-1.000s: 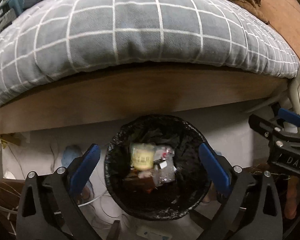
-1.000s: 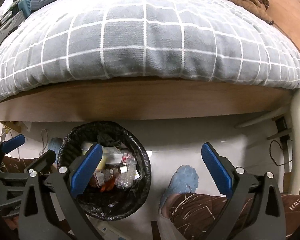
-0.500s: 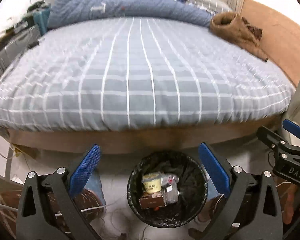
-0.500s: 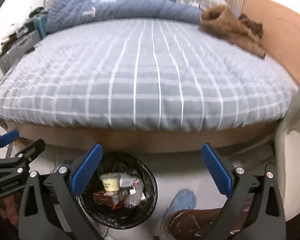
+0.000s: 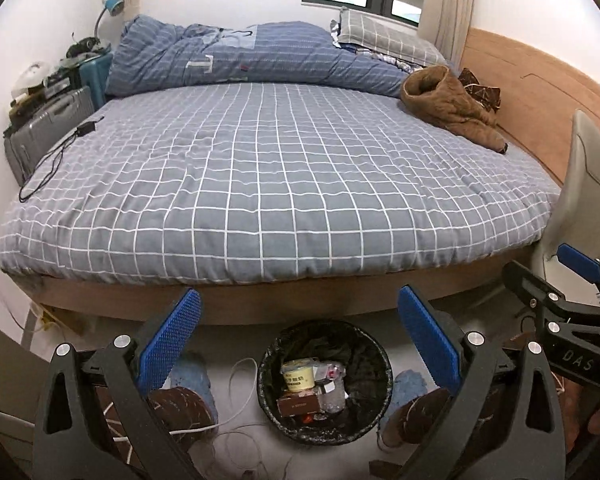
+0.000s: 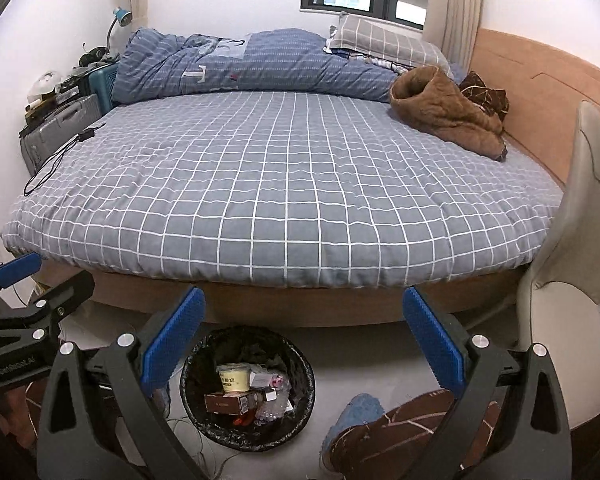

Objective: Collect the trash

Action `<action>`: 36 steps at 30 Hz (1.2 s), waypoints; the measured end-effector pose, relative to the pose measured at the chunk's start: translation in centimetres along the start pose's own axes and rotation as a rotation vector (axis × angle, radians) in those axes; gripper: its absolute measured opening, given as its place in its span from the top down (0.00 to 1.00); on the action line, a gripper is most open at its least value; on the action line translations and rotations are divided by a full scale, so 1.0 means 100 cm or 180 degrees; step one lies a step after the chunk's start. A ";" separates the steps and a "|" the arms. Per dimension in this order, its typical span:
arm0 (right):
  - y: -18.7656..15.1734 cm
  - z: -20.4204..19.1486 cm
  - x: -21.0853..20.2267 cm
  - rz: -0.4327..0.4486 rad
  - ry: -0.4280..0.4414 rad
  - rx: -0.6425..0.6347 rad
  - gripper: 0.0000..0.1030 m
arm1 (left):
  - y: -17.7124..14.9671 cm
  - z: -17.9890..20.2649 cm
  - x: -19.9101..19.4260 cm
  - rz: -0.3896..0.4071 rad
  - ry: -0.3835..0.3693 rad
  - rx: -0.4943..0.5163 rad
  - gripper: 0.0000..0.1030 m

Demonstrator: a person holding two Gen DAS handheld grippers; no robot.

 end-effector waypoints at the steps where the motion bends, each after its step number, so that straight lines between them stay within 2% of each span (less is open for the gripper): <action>1: -0.001 0.000 -0.002 0.0005 0.0006 0.0005 0.07 | -0.001 0.000 -0.002 0.0000 -0.0003 0.0000 0.06; 20: -0.012 0.002 0.012 -0.0093 0.0041 0.0066 0.07 | -0.012 -0.002 0.012 -0.0109 0.0008 0.0007 0.06; 36: -0.011 -0.003 0.013 -0.0080 0.0054 0.0033 0.07 | -0.011 -0.007 0.007 -0.0120 0.0137 0.0012 0.06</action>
Point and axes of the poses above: each gripper's, at about its wrist camera, not at the fingertips, and x roughly the way its jaws point, z to its right, y to its top, the point moved 8 cm from there along x, roughly the way its jaws point, and after that the axes turned 10 degrees about y, right-handed, at the moved point
